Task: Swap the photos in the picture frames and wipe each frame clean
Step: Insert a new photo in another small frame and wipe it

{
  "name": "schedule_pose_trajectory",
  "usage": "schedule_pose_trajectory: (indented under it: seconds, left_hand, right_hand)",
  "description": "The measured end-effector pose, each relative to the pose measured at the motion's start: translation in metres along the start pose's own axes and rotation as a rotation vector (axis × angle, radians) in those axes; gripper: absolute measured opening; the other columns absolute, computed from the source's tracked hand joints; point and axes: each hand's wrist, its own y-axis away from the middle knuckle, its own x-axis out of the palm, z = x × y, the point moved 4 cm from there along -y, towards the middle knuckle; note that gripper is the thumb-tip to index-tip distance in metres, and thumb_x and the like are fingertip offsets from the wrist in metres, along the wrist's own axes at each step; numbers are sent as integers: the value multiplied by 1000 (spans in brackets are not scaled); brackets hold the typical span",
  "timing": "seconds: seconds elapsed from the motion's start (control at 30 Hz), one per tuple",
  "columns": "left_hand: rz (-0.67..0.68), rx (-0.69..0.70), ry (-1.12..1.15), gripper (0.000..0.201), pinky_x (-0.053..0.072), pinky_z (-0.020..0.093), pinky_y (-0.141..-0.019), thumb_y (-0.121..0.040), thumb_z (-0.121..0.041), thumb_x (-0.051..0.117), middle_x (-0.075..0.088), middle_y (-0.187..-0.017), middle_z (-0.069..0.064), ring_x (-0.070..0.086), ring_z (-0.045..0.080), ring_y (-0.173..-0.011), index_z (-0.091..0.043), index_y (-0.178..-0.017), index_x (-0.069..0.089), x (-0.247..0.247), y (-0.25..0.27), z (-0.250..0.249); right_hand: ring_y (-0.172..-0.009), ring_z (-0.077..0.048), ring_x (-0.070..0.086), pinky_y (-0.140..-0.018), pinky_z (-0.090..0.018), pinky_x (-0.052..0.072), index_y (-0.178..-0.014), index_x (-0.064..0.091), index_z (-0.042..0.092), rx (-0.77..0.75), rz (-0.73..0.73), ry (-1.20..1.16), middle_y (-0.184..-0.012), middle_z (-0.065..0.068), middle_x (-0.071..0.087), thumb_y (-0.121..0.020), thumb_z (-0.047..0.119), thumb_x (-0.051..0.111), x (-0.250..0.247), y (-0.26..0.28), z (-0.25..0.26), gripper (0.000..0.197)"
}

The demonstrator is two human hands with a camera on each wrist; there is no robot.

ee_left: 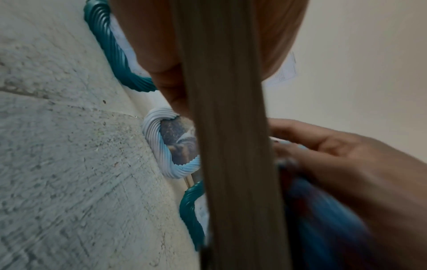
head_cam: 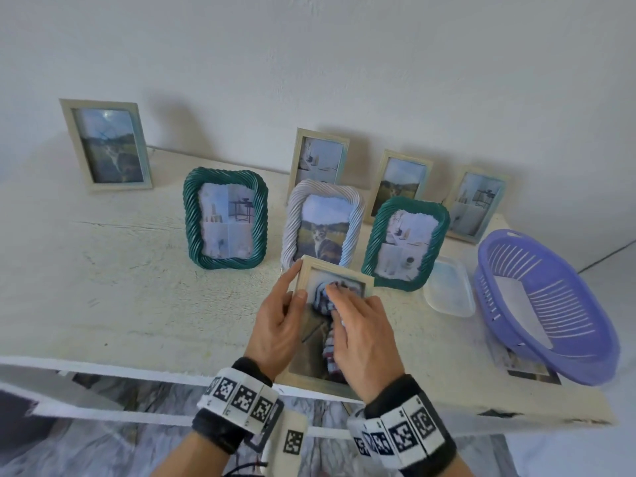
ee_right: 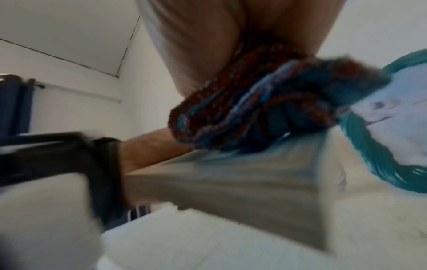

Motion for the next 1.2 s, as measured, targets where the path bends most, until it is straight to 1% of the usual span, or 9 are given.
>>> schedule_pose_trajectory:
  seconds: [0.17,0.3,0.43,0.53,0.63,0.77,0.97,1.07,1.2]
  left_hand:
    - [-20,13,-61,45,33,24,-49,-101,-16,44,41,-55,13,36,10,-49,-27,-145,40,-10,-2,0]
    - [-8,37,-59,44,27,15,-44,-101,-10,44,40,-46,-9,28,3,-42,-24,-143,40,-2,-3,-6]
    - [-18,25,-25,44,28,21,-44,-101,-15,46,43,-53,7,30,7,-45,-25,-144,41,-8,-10,-6]
    - [-57,11,-71,45,27,21,-47,-101,-16,46,32,-55,0,27,7,-47,-27,-144,41,-16,-10,1]
    - [-29,15,-49,46,29,22,-45,-101,-14,45,38,-55,15,29,9,-47,-28,-145,40,-10,-7,1]
    - [11,-21,28,47,47,50,-54,-95,-38,47,56,-80,38,46,22,-60,-44,-141,41,-9,-12,9]
    - [-12,16,-48,45,29,22,-46,-101,-20,47,44,-59,19,30,7,-47,-38,-142,39,-20,-7,9]
    - [18,-2,7,46,39,34,-49,-98,-28,47,55,-71,32,40,16,-54,-39,-142,41,-16,-9,10]
    - [-9,-5,-37,46,35,20,-51,-101,-11,46,50,-56,-9,38,5,-50,-27,-144,41,-27,-13,12]
  right_hand:
    - [-80,-15,52,-70,-20,44,-115,63,18,-171,160,11,-114,4,67,-72,-1,75,-8,21,1,48]
    - [-84,-21,54,-73,-25,44,-121,62,12,-31,154,98,-116,-3,66,-62,-4,80,-13,-9,-19,64]
    - [-85,-13,54,-75,-17,45,-114,66,11,-117,82,55,-110,-3,70,-66,-3,78,-18,-11,0,51]
    - [-87,-1,41,-74,-11,36,-105,70,16,-247,209,88,-105,5,71,-63,3,80,-16,9,9,45]
    - [-96,-10,48,-84,-19,42,-125,57,19,-95,282,150,-123,4,63,-70,7,77,-4,-10,-18,60]
    - [-98,-17,52,-87,-29,50,-122,61,11,-71,185,119,-119,-2,64,-60,-4,77,-5,-20,-8,66]
    - [-90,-9,48,-80,-22,51,-109,68,12,-317,174,86,-109,0,69,-58,-6,79,-10,-11,-10,55]
    - [-92,-18,52,-78,-34,53,-115,65,8,-221,146,96,-113,-5,65,-56,-12,74,-6,-28,-17,62]
    - [-95,-14,46,-84,-24,46,-111,67,12,-367,244,53,-116,-1,65,-64,-9,72,6,-6,16,52]
